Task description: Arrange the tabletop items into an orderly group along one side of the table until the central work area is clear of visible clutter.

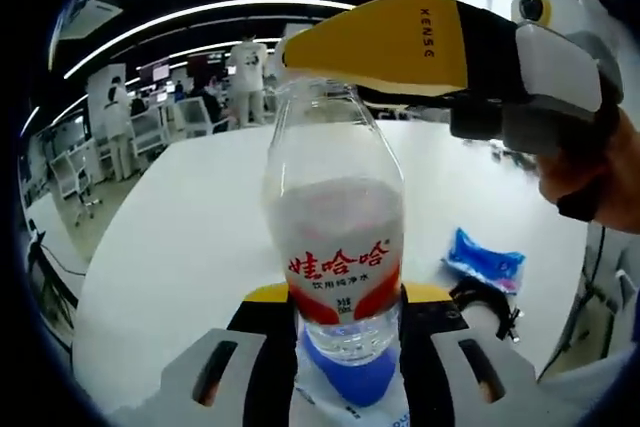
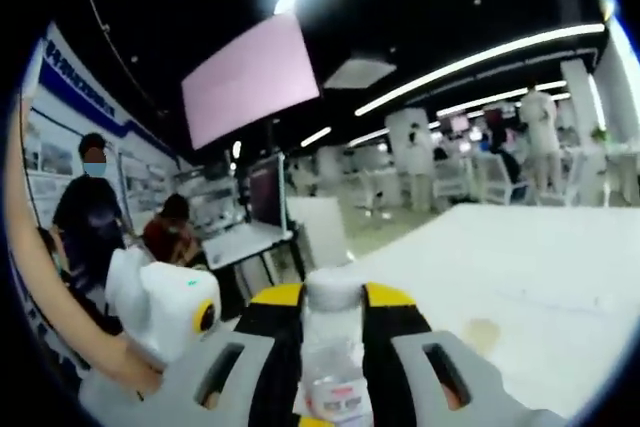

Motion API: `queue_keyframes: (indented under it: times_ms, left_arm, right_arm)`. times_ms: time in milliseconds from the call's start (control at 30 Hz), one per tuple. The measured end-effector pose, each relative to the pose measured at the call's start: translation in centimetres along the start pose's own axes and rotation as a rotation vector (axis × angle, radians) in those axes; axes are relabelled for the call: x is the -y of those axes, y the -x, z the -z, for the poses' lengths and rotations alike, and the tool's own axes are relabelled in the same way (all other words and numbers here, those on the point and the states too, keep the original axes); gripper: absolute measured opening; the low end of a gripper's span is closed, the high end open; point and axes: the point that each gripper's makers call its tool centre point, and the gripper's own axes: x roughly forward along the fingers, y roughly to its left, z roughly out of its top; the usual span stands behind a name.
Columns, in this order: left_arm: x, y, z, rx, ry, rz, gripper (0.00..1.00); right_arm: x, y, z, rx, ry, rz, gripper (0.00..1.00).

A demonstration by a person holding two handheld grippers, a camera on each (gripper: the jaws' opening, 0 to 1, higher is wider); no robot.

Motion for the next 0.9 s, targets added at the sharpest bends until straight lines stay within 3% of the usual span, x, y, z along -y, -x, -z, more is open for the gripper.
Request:
queue_keyframes:
  times_ms: [400,900]
  left_arm:
    - [-2.2,-0.6,-0.7,0.007,-0.029,-0.012,0.36]
    - [-3.9,-1.7,-0.3,-0.007,-0.024,-0.022,0.36]
  right_arm:
    - [0.1,-1.7,-0.4,-0.017,0.054,0.006,0.17]
    - [0.4,-3.1,0.4,-0.051,0.1,-0.002,0.17]
